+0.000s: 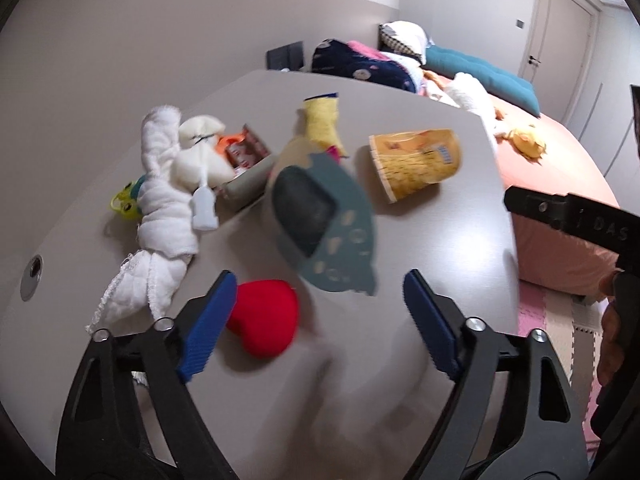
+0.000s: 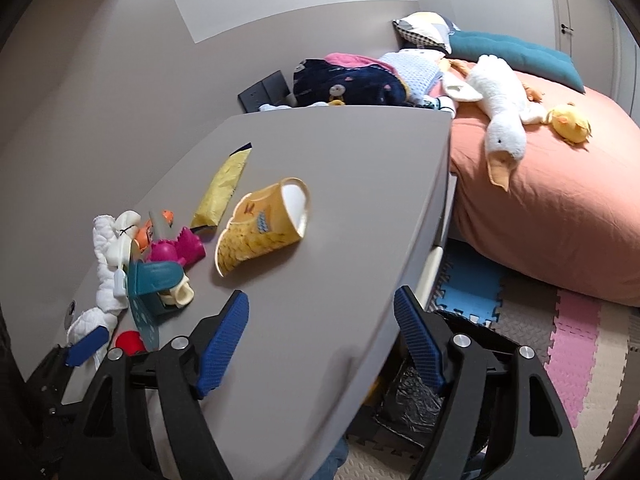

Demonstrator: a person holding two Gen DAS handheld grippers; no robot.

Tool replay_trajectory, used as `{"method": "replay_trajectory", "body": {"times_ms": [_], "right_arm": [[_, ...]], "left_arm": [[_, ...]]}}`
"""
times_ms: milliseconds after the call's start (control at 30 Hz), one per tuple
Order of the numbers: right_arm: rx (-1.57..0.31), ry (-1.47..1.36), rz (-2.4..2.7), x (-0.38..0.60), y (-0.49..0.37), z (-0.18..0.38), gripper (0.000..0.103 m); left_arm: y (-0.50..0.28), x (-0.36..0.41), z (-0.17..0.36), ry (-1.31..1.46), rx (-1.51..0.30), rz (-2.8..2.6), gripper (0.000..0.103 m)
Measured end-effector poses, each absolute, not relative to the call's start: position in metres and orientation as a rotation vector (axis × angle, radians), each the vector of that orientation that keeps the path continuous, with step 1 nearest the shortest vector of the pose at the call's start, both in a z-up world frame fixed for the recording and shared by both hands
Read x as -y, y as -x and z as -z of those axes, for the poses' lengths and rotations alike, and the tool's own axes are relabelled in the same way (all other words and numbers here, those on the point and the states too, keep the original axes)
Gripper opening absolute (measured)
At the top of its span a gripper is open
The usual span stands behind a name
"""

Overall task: Collect trash
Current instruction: 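Grasp the red heart plush with the left tool while the right tool approaches the yellow snack bag, then grasp the yellow corn-snack bag with the right tool and lift it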

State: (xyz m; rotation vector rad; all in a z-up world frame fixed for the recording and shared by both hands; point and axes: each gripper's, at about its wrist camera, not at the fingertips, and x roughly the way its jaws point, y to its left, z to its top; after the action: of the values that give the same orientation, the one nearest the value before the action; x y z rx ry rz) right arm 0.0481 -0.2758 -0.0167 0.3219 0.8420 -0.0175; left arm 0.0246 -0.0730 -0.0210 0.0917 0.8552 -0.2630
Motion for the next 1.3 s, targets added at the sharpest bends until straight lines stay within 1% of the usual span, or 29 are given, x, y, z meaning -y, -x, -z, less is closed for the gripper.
{"method": "replay_trajectory", "body": {"times_ms": [67,200,533,567,600,667,733,800,1100,1133,1167,1200,1233,1300], "right_arm": [[-0.843,-0.320,0.010,0.272,-0.056,0.017,0.076],[-0.850,-0.316,-0.001,0.267,-0.070,0.019,0.076],[-0.874,-0.302,-0.025,0.256,-0.097,0.028,0.076],[-0.876,-0.301,-0.025,0.256,-0.099,0.029,0.076],[-0.879,-0.299,-0.024,0.255,-0.101,0.030,0.076],[-0.885,-0.296,-0.018,0.253,-0.108,0.034,0.076],[-0.890,-0.299,-0.013,0.252,-0.114,0.037,0.076],[-0.890,-0.301,-0.007,0.252,-0.120,0.039,0.076],[-0.904,-0.334,0.003,0.254,-0.143,0.047,0.076],[-0.903,-0.341,0.001,0.255,-0.144,0.047,0.072],[-0.898,-0.355,-0.005,0.256,-0.146,0.047,0.064],[-0.896,-0.370,-0.021,0.257,-0.146,0.048,0.049],[-0.902,-0.380,-0.026,0.258,-0.147,0.049,0.046],[-0.891,-0.371,-0.029,0.258,-0.146,0.048,0.042]], "left_arm": [[-0.031,0.069,0.026,-0.085,-0.873,0.259,0.075],[-0.037,0.061,0.031,-0.092,-0.875,0.245,0.073],[-0.039,0.037,0.037,-0.103,-0.884,0.222,0.073],[-0.039,0.036,0.039,-0.106,-0.888,0.223,0.069],[-0.040,0.034,0.041,-0.108,-0.897,0.228,0.062],[-0.041,0.034,0.046,-0.109,-0.916,0.240,0.056],[-0.038,0.034,0.048,-0.127,-0.910,0.236,0.053],[-0.034,0.032,0.047,-0.120,-0.906,0.243,0.046],[-0.027,0.030,0.047,-0.126,-0.903,0.255,0.045],[-0.027,0.031,0.047,-0.127,-0.903,0.256,0.045],[-0.028,0.032,0.047,-0.127,-0.904,0.256,0.045],[-0.028,0.032,0.047,-0.128,-0.904,0.256,0.045],[-0.029,0.032,0.047,-0.127,-0.904,0.256,0.045],[-0.029,0.032,0.047,-0.126,-0.905,0.256,0.045]]}}
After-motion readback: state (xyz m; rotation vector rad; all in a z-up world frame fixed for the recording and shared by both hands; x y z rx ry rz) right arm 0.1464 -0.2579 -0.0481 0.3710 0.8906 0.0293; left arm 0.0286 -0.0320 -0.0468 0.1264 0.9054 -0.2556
